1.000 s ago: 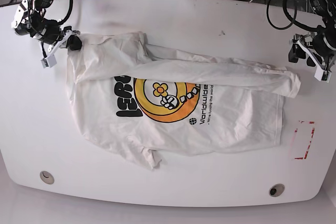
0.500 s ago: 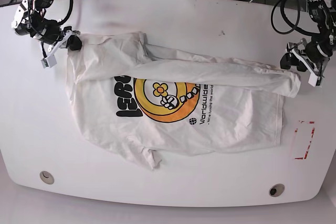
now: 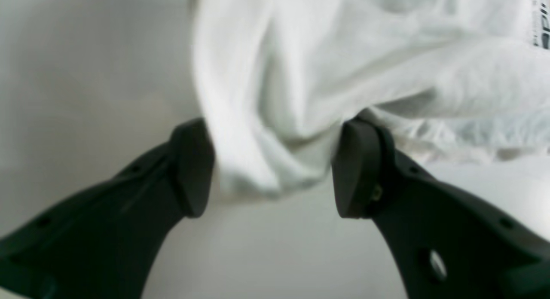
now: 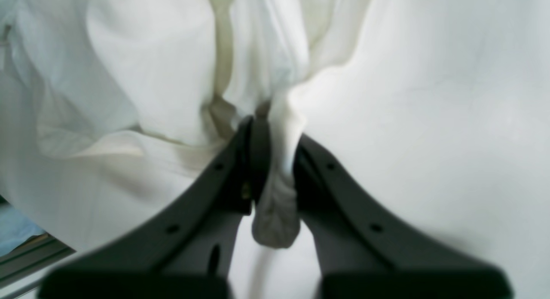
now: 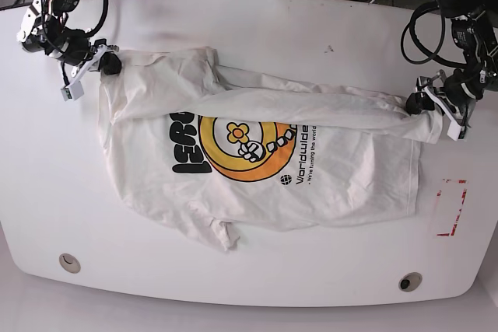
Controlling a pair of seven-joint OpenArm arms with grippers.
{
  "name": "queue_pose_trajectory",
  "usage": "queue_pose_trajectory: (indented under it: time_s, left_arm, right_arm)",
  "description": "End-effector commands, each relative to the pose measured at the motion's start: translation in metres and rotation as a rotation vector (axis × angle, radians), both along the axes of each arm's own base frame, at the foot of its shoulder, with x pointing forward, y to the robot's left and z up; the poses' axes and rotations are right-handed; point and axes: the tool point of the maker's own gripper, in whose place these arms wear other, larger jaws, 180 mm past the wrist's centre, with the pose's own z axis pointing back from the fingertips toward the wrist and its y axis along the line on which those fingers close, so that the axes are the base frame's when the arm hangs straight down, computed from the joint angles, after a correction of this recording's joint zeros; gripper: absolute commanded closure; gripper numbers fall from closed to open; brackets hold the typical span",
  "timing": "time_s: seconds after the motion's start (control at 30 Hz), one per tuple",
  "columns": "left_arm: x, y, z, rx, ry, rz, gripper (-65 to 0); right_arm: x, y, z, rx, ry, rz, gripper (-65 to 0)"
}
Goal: Layout the t-shirt on the table in an organized manner, then fold the t-shirt properly
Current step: 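Grasp the folded edge with both grippers, then pull the folded edge away from the hem with both grippers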
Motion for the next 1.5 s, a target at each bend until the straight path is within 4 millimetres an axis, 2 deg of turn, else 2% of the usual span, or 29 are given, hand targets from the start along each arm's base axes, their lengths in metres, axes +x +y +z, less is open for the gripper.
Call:
queue_pose_trajectory:
  time_s: [0.0, 0.13, 0.3, 0.43, 0.57, 0.6, 0.7, 0.93, 1.07, 1.33, 1.47]
  left_arm:
    - [0.007, 0.005, 0.006, 0.019, -0.019, -0.010, -39.6]
    - [0.020, -0.005, 0.011, 0.019, -0.034, -0.043, -39.4]
    - [0.020, -0.013, 0.008, 0.021, -0.023, -0.072, -39.0]
    - [0.020, -0.011, 0.008, 0.027, -0.021, -0.072, -37.2]
    - [0.020, -0.011, 0.008, 0.028, -0.019, -0.073, -21.9]
    - [0.020, -0.010, 0.008, 0.030, -0.018, -0.068, -15.0]
    - [0.019, -0.003, 0.011, 0.046, -0.016, -0.067, -7.6]
    - [0.006, 0.002, 0.004, 0.063, 0.014, -0.076, -6.9]
    - [-0.006, 0.022, 0.009, 0.130, 0.069, -0.092, -6.9]
    - [-0.043, 0.014, 0.013, 0.227, 0.116, -0.178, -6.9]
    - [-0.060, 0.004, 0.018, 0.264, 0.115, -0.227, -6.9]
  right_arm:
    - [-0.002, -0.007, 0.001, -0.035, 0.019, 0.011, 0.0]
    - [-0.002, -0.007, 0.001, -0.035, 0.019, 0.011, 0.0]
    - [0.003, -0.008, 0.003, -0.034, 0.008, 0.008, 0.0]
    - [0.003, -0.008, 0.003, -0.033, 0.008, 0.008, 0.0]
    - [0.004, -0.008, 0.004, -0.035, 0.006, 0.009, 0.0]
    - [0.004, -0.008, 0.004, -0.035, 0.004, 0.009, 0.0]
    - [0.008, -0.008, 0.006, -0.034, -0.004, 0.008, 0.0]
    - [0.009, -0.011, 0.008, -0.043, -0.006, 0.009, 0.0]
    - [0.011, -0.021, 0.013, -0.071, -0.009, 0.015, 0.0]
    - [0.006, -0.036, 0.017, -0.111, 0.004, 0.020, 0.0]
    - [-0.008, -0.050, 0.016, -0.125, 0.024, -0.014, 0.0]
